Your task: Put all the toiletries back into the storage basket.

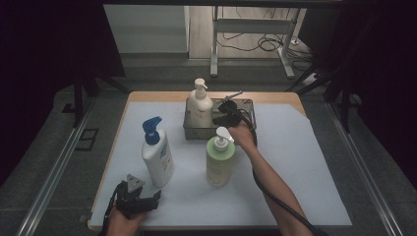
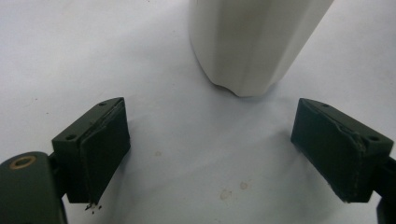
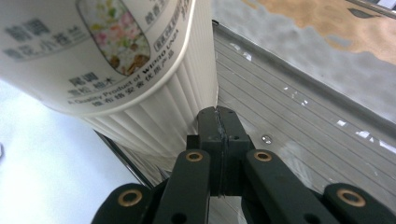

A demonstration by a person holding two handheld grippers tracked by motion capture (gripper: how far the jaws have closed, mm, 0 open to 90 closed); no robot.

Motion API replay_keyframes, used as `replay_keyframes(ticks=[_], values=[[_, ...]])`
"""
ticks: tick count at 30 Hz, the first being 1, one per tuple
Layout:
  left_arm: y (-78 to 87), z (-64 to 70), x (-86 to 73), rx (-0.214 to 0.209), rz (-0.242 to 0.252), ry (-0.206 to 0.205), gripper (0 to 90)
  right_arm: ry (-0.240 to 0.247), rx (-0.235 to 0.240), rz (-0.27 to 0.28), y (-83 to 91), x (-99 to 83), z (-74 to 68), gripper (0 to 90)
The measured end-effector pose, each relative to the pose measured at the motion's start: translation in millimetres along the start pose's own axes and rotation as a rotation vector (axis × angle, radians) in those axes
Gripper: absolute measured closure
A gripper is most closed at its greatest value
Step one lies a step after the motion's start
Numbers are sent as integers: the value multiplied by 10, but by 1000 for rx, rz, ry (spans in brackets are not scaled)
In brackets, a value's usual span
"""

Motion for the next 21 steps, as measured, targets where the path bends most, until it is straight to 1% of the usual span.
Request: replay_keyframes(ticks=[1,6,14,19,21], values=[[0,0,0,0,0,0,112,3,7,-2,-9,7,-13,898],[0,0,0,0,0,0,113,16,6,-8,-33,36,-61,898],[0,0,0,0,0,0,113,43,24,-14,-77,80,-132,897],[0,0,0,0,0,-1,113,61,20,-21,-97,91,-159,898],[0,-1,0,0,0,0,113,60,32,-19,-103,86,-166,897]])
Point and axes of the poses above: each handheld gripper's, and its own axes: y roughly backward along the jaws, x roughly out of its top, z roughly to its right, the point moved 2 cm from there along -y, roughly forward along the jaws
